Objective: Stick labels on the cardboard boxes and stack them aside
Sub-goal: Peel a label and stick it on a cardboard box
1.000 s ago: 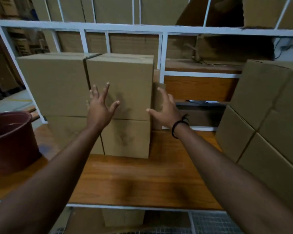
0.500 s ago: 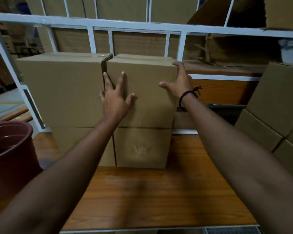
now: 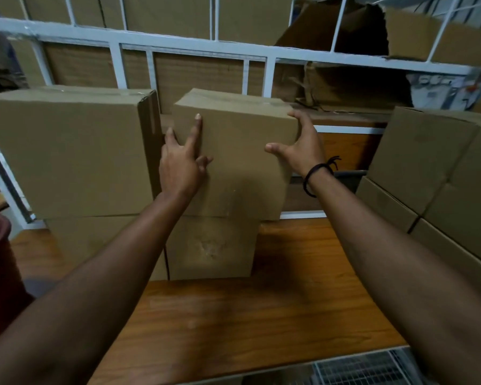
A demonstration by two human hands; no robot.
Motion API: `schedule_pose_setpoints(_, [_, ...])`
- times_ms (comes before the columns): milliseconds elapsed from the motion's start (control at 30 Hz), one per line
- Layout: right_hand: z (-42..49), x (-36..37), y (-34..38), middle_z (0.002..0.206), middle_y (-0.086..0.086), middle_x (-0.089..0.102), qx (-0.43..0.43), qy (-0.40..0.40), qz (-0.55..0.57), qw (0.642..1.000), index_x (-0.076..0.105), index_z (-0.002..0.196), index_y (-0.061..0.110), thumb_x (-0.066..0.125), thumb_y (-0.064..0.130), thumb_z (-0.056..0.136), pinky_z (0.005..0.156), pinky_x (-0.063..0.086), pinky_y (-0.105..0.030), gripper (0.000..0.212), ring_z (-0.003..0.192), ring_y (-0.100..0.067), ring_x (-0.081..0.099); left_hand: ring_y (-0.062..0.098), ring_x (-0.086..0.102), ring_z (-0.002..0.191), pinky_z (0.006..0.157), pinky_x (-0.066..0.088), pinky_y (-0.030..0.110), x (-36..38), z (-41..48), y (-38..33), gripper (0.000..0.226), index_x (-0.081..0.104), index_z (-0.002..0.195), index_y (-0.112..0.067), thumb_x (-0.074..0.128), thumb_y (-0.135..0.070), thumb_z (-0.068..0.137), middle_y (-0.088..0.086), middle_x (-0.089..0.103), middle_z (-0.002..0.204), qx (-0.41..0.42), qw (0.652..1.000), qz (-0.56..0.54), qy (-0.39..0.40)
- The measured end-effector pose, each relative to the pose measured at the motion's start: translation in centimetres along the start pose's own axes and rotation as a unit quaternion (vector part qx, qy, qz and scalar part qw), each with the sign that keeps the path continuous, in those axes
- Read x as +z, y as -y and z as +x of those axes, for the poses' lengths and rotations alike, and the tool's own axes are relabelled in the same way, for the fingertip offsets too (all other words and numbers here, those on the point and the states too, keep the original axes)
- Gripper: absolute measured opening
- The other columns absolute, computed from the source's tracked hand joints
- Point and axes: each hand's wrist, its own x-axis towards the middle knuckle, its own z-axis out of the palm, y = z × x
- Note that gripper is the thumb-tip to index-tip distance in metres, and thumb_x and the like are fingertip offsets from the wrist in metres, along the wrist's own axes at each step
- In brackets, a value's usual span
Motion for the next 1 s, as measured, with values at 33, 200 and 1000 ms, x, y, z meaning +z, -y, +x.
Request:
schedule_pose_setpoints(33, [-0.4,-0.8,-0.2,0.12,0.007,0.048,0.0,-0.004,-0.001,1.0,0.042,0.133,0.03,0.087,0.022,0.065,0.083,0.051,-0.03,0.082,0.107,-0.01,0.047,0.04,0.036,0.136,0.102,0.044,0.051,0.1,-0.4,-0.6,0.086,0.012,0.154,-0.045,0.068,-0.031,0.091,0.024,0.019,0.157,0.005,1.0,0.003,0.0])
schedule_pose_setpoints(200, [-3.1,-5.9,-1.3,0.133,0.001,0.045,0.009,-0.015,0.005,1.0,0.042,0.134,0.033,0.086,0.021,0.066,0.087,0.051,-0.036,0.082,0.112,-0.012,0.044,0.041,0.034,0.137,0.099,0.045,0.05,0.5,-3.3,-4.7,0.083,0.012,0.154,-0.044,0.066,-0.037,0.091,0.023,0.018,0.158,0.022,1.0,0.002,0.012])
schedule_pose_setpoints(1000, [-21.3,-29.9,-11.7,0.134,0.006,0.052,-0.013,-0.036,-0.023,0.999,0.051,0.13,0.026,0.089,0.031,0.061,0.103,0.045,-0.034,0.079,0.123,-0.011,0.046,0.049,0.05,0.117,0.08,0.054,0.05,2.5,-26.6,-24.1,0.089,0.017,0.15,-0.036,0.076,-0.024,0.085,0.033,0.035,0.144,0.082,0.996,-0.004,0.034])
